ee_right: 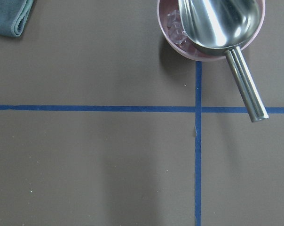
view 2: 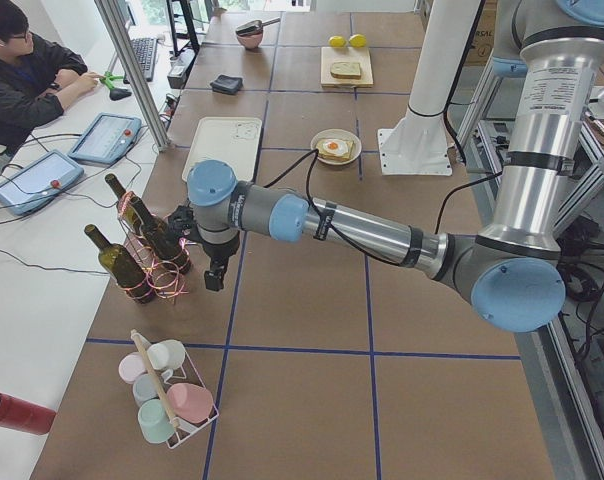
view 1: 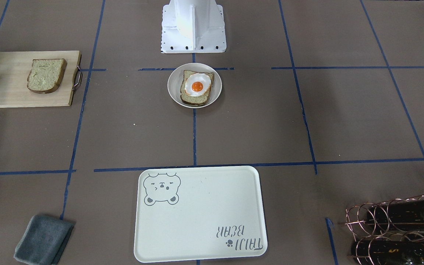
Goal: Make sandwich and place on tray
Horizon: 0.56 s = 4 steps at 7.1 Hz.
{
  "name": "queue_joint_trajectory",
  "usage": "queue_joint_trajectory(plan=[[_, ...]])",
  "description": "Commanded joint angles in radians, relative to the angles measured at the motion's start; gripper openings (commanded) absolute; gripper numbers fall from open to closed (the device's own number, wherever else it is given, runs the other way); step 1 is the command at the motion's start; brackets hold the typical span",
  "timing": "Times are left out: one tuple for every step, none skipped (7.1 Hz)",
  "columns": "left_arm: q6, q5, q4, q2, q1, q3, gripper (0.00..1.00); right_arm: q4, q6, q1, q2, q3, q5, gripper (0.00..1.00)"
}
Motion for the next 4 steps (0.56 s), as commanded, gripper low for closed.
queue_joint_trajectory(plan=[[-0.176, 0.001, -0.019, -0.06, 0.098, -0.046, 1.0, 0.018, 0.11, -0.042, 0.006, 0.014, 0.011, 1.0], [-0.312, 0.001, -0.029, -0.07, 0.17, -0.1, 1.0, 0.018, 0.168, -0.074, 0.002, 0.02, 0.015, 1.0], [-0.49, 0.008, -0.092, -0.082, 0.243, -0.144, 1.0, 0.056, 0.2, -0.105, -0.021, 0.05, 0.012, 1.0], [-0.605, 0.013, -0.142, -0.086, 0.311, -0.168, 1.0, 0.131, 0.287, -0.151, -0.09, 0.119, -0.012, 1.0]])
